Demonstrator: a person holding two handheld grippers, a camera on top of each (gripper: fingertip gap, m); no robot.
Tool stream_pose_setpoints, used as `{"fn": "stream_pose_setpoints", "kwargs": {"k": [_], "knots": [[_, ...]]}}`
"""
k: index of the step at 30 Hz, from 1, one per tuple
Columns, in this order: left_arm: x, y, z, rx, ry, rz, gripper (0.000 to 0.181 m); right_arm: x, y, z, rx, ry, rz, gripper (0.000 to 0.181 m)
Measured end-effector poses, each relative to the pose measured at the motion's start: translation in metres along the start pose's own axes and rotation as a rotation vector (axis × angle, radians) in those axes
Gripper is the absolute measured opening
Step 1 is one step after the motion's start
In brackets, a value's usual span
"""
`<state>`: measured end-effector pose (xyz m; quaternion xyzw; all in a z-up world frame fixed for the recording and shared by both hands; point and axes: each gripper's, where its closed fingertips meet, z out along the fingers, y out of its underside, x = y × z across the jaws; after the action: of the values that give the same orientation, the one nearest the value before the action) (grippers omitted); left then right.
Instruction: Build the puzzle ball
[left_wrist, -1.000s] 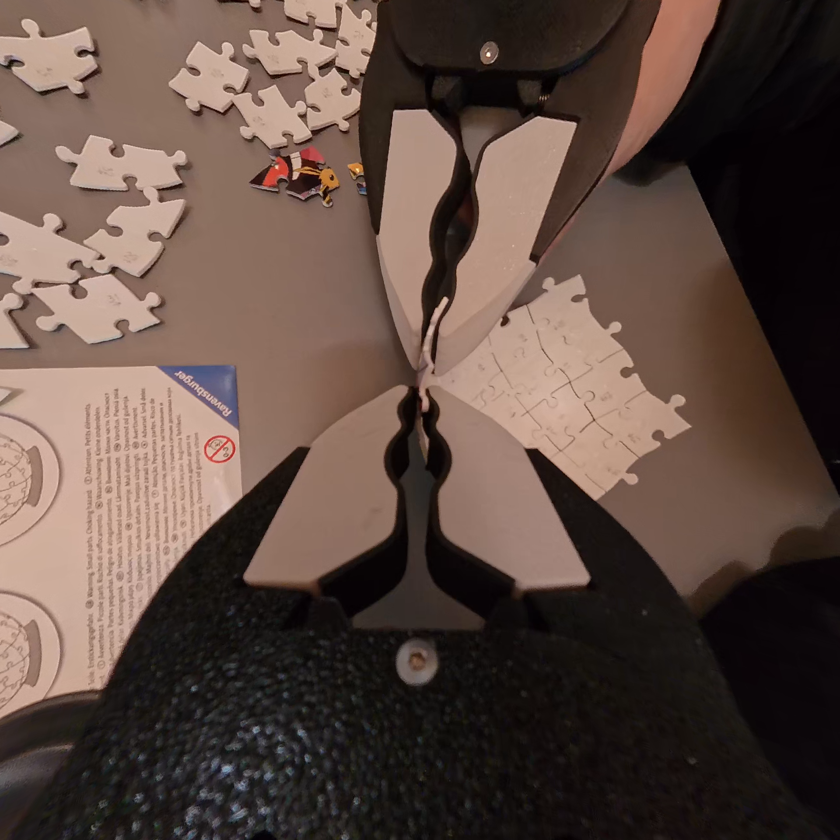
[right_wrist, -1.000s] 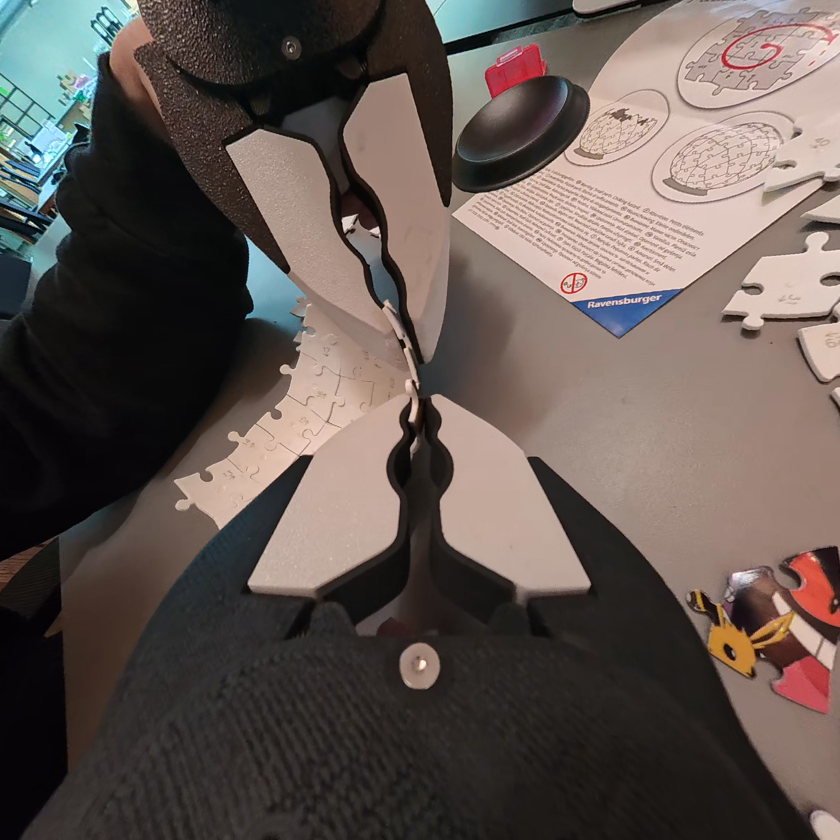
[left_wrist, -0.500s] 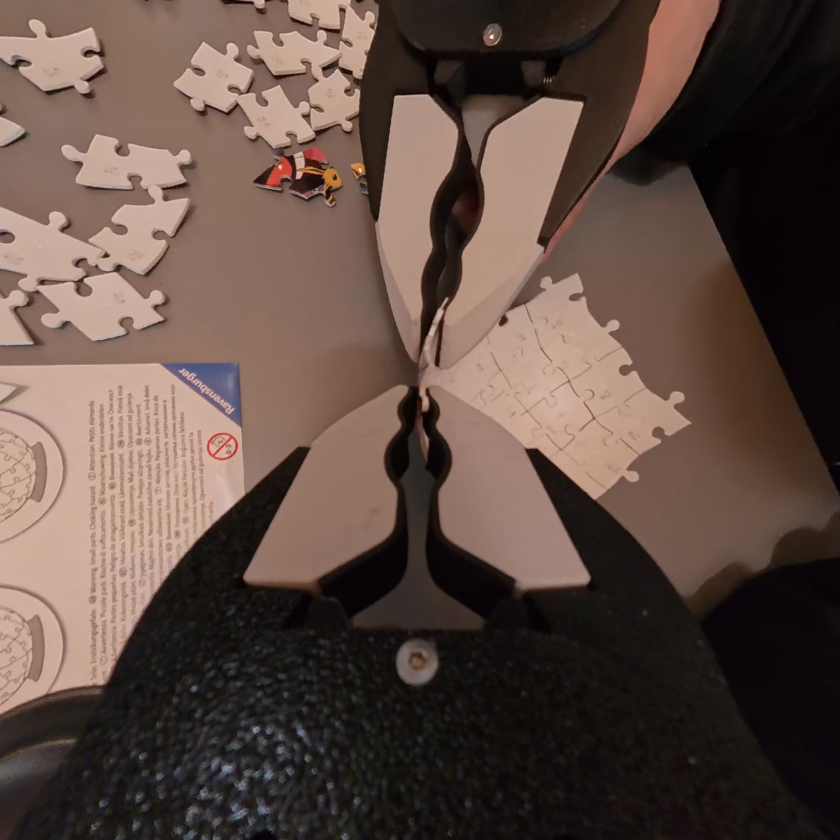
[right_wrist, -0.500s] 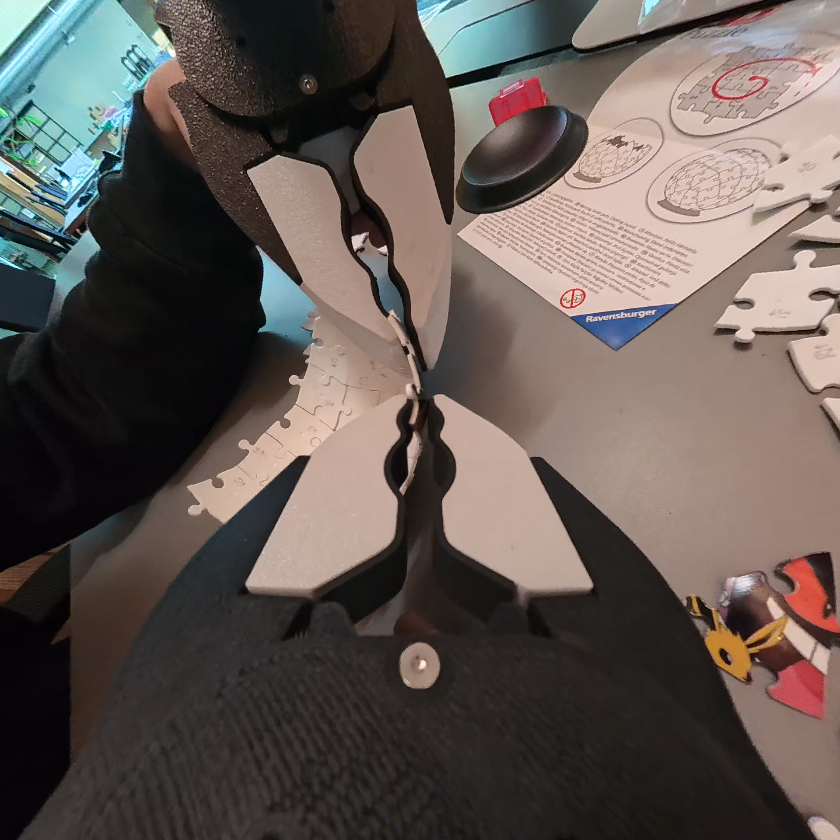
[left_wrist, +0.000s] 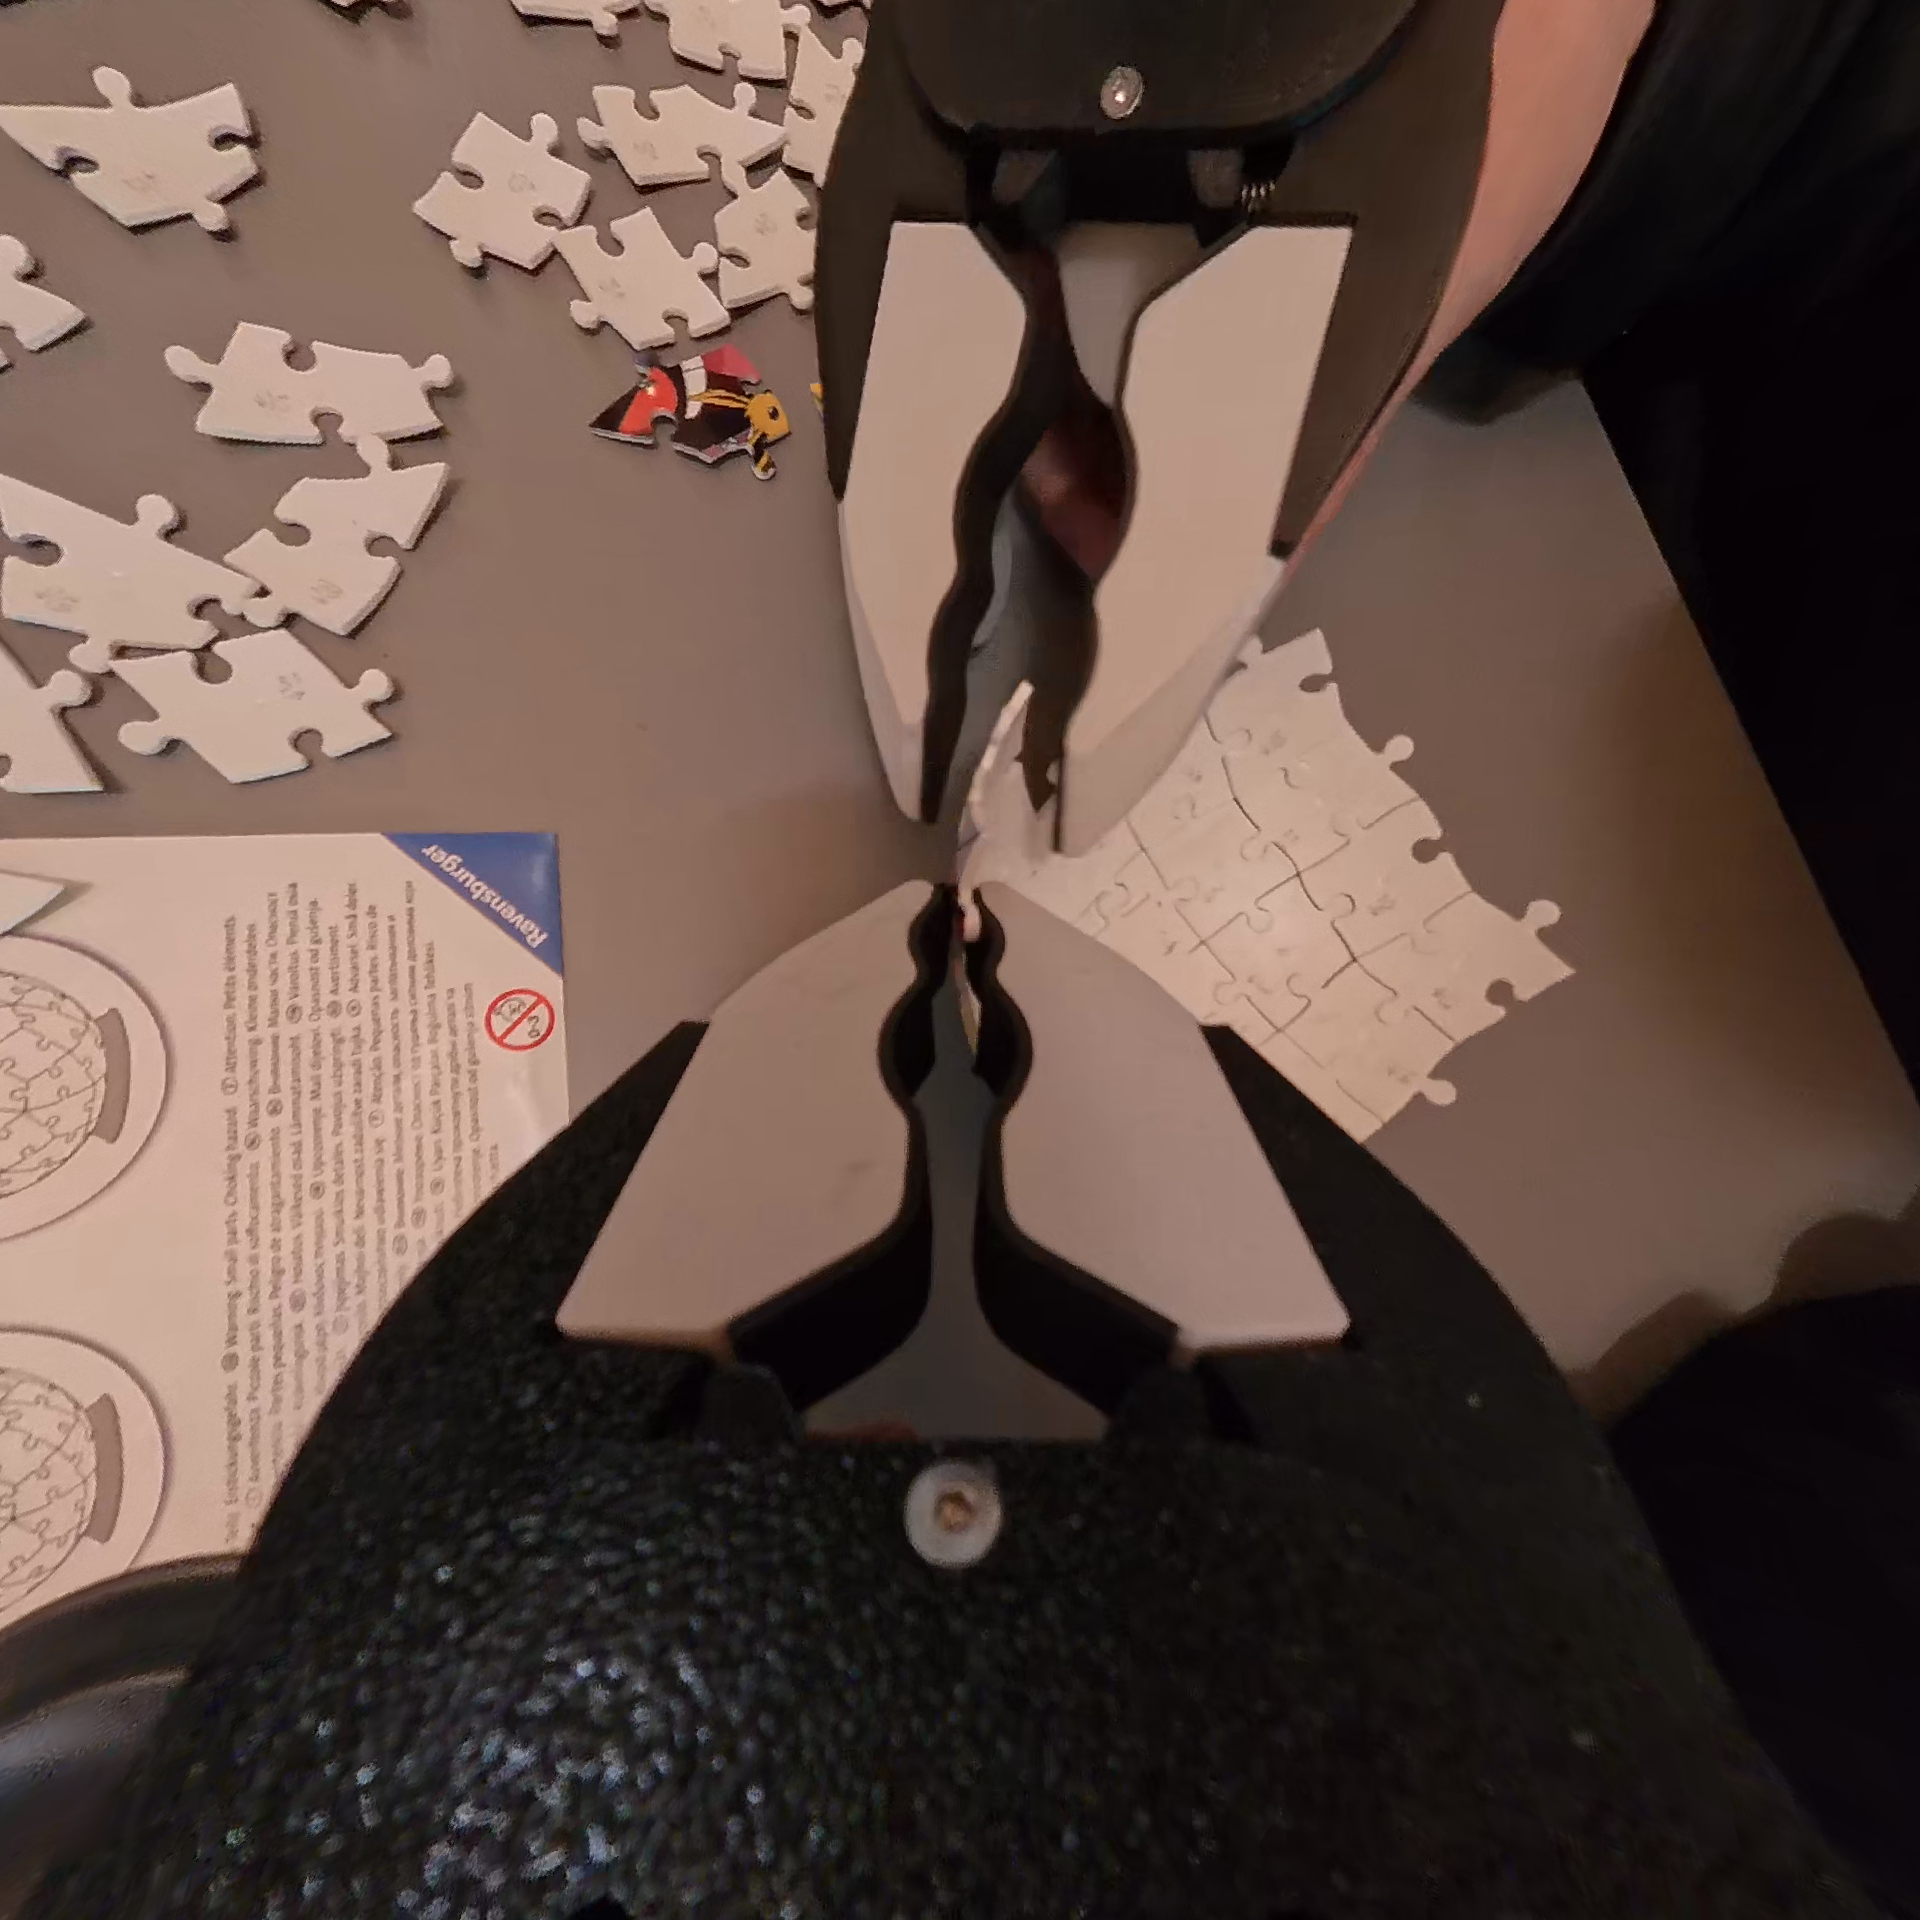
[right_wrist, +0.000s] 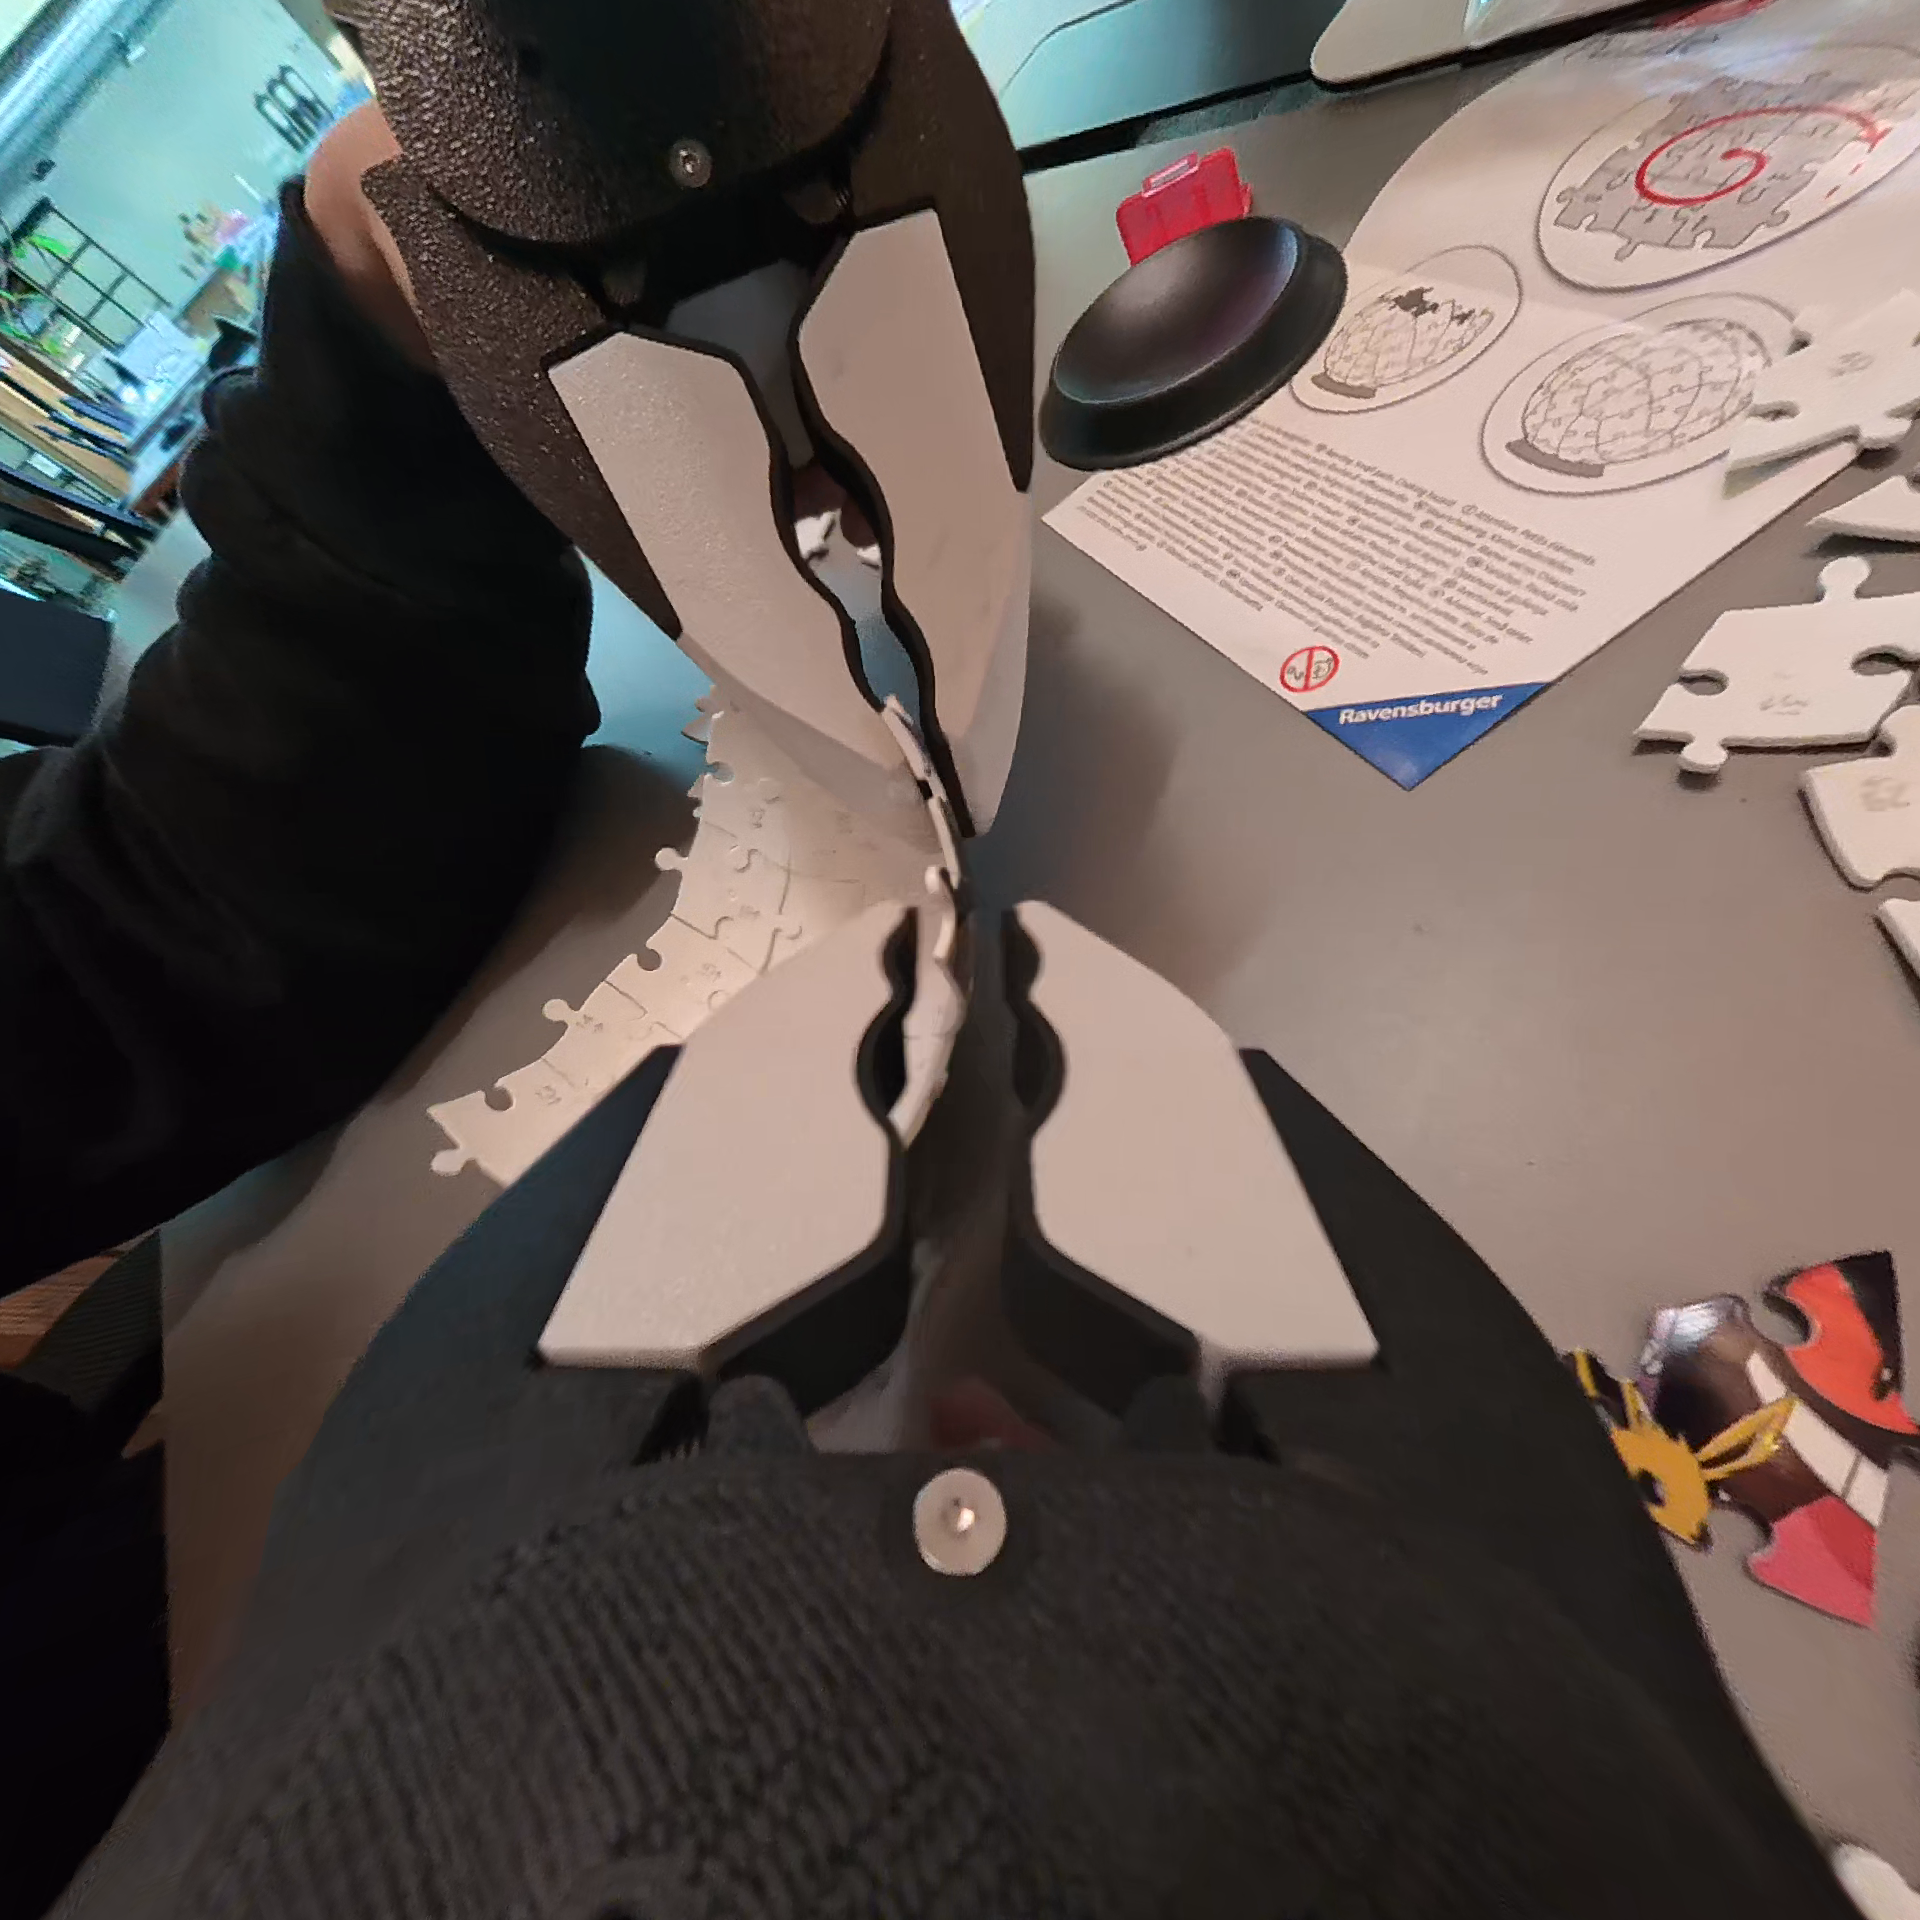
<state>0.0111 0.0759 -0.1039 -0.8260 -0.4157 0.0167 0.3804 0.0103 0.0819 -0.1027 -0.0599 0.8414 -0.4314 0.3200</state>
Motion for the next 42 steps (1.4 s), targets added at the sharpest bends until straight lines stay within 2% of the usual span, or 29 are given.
{"fn": "stream_pose_setpoints", "kwargs": {"k": [2, 5, 11, 16, 26, 31, 35, 39, 42], "knots": [[-0.001, 0.001, -0.002, 0.003, -0.005, -0.008, 0.002, -0.001, 0.002, -0.001, -0.013, -0.014, 0.014, 0.031], [-0.003, 0.007, -0.005, -0.008, -0.013, -0.027, 0.002, -0.002, 0.004, -0.013, -0.044, -0.010, -0.021, 0.032], [-0.006, 0.014, -0.008, -0.017, -0.011, -0.075, 0.003, 0.019, -0.013, -0.061, -0.014, 0.123, -0.102, 0.026], [-0.007, 0.014, -0.007, -0.020, -0.013, -0.085, 0.003, 0.042, -0.009, -0.091, -0.015, 0.231, -0.096, 0.021], [-0.009, 0.016, -0.011, -0.012, -0.018, -0.108, 0.014, 0.049, -0.006, -0.108, -0.020, 0.279, -0.132, 0.019], [-0.010, 0.013, -0.027, 0.030, -0.064, -0.109, 0.019, 0.055, -0.003, -0.122, -0.051, 0.310, -0.163, 0.020], [-0.012, 0.003, -0.047, 0.086, -0.135, -0.111, 0.026, 0.056, 0.008, -0.141, -0.135, 0.314, -0.225, 0.021], [-0.015, -0.004, -0.069, 0.138, -0.230, -0.115, 0.030, 0.057, 0.039, -0.156, -0.317, 0.317, -0.288, 0.030], [-0.020, -0.004, -0.085, 0.155, -0.310, -0.155, 0.038, 0.053, 0.058, -0.156, -0.401, 0.299, -0.335, 0.036]]}}
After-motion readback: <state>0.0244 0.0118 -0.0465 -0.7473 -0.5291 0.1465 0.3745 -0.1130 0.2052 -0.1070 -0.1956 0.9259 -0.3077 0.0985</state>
